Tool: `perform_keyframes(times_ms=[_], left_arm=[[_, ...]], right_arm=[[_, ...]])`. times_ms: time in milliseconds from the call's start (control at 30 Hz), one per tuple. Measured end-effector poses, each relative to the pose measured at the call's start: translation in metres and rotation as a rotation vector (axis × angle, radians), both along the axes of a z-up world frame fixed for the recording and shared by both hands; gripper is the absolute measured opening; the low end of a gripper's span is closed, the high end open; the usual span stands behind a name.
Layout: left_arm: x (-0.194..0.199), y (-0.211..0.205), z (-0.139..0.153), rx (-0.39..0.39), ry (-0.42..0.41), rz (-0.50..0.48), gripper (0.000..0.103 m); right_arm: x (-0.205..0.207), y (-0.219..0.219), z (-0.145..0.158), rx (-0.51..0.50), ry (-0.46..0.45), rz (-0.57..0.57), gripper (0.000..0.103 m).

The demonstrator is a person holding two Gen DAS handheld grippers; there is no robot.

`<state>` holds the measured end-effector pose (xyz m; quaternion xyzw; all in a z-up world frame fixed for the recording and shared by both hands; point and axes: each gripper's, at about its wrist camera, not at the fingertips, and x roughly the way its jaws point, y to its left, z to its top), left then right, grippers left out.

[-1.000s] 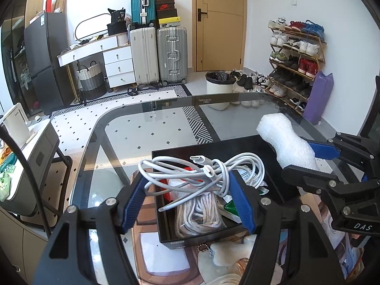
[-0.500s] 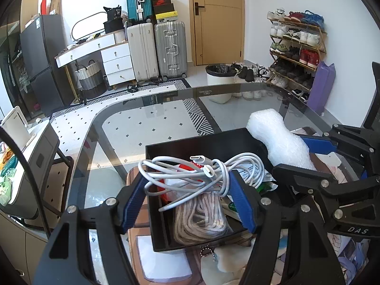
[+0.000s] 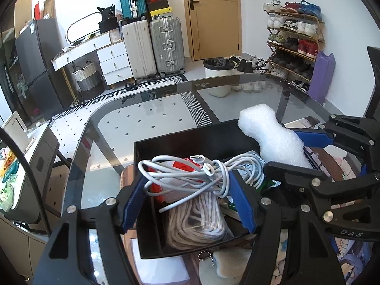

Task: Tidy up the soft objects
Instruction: 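Release the foam piece into the box while the left tool releases the cables, then move both tools back toward the plush keychain and bagged rope coil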

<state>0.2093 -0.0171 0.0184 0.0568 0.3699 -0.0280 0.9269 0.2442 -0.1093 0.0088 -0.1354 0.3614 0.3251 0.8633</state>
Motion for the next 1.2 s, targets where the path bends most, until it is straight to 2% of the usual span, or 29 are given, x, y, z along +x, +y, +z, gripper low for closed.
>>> perform_keyframes(times_ms=[333,433,533,567,633,700,800,867,1033,1200], left_arm=[[-0.002,-0.004,-0.005,0.003,0.004,0.001,0.069],[-0.003,-0.004,-0.006,0.001,0.004,0.003,0.069],[-0.004,-0.003,-0.006,-0.007,0.01,0.003,0.07],[-0.005,-0.003,-0.005,-0.014,0.014,0.001,0.07],[-0.007,0.002,-0.002,-0.032,0.015,-0.005,0.071],[-0.012,0.005,0.001,-0.059,0.009,-0.014,0.075],[-0.021,0.009,0.007,-0.089,-0.005,-0.027,0.086],[-0.028,0.01,0.011,-0.079,-0.017,-0.01,0.101],[-0.043,0.019,0.017,-0.099,-0.031,0.02,0.103],[-0.061,0.03,0.017,-0.095,-0.037,0.054,0.103]], right_arm=[[-0.001,0.0,-0.006,-0.004,0.0,0.008,0.043],[-0.003,-0.001,-0.005,-0.006,0.001,0.02,0.048],[-0.006,-0.002,-0.003,-0.008,-0.011,0.024,0.06],[-0.008,-0.004,-0.001,-0.001,-0.015,0.025,0.07],[-0.012,-0.01,0.004,0.016,-0.029,0.008,0.079],[-0.017,-0.018,0.009,0.038,-0.041,-0.014,0.091],[-0.023,-0.03,0.014,0.057,-0.036,-0.039,0.099],[-0.028,-0.039,0.016,0.077,-0.023,-0.063,0.102],[-0.038,-0.056,0.017,0.119,0.024,-0.112,0.102],[-0.051,-0.058,0.007,0.104,0.073,-0.115,0.102]])
